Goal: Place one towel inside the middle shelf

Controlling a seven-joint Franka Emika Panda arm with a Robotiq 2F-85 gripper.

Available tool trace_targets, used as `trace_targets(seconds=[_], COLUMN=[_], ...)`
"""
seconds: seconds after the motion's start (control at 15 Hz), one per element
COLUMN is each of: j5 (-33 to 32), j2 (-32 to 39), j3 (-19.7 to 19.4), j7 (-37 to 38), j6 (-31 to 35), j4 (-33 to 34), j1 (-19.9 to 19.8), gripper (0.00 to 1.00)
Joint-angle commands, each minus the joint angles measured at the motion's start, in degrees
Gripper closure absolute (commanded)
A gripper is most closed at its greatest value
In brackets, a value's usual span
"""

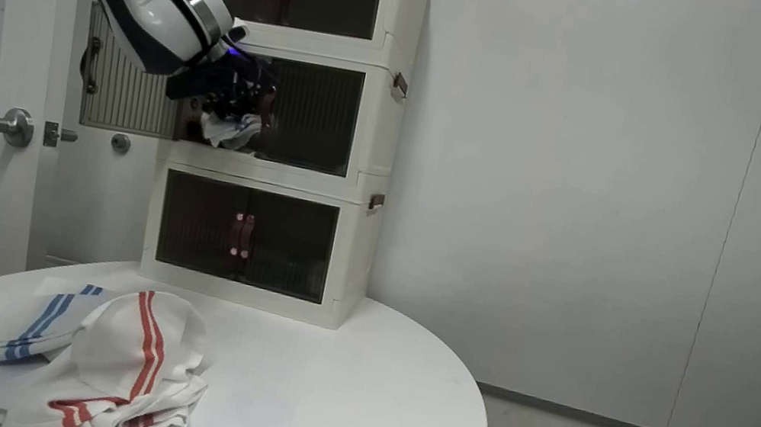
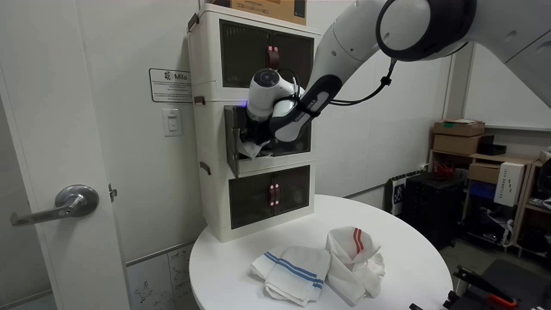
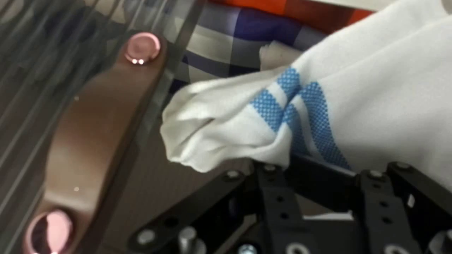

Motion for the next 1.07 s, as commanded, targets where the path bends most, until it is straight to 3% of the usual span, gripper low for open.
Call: trace_targets(seconds=[0.0,0.47,0.73,0.8,0.87,1.0], j5=[-1.23,-0.8,0.24,0.66,0.6,0.16], j2=[4.77,11.34,12.72,12.02,11.84,11.11], j3=[-3.57,-7.88,-8.24,-7.12,-7.12,-7.42], j7=[6.64,14.29,15.49,14.2,14.32,14.82], j6=[1.85,0.09,-1.24,-1.09,-1.14,-0.91], j4=[6.88,15.36,16.5,15.34,15.05,13.98], j1=[1.18,2.15,2.23,1.79,1.88,2.31], gripper=[0.93,0.93,0.93,0.68,0.66,0.53])
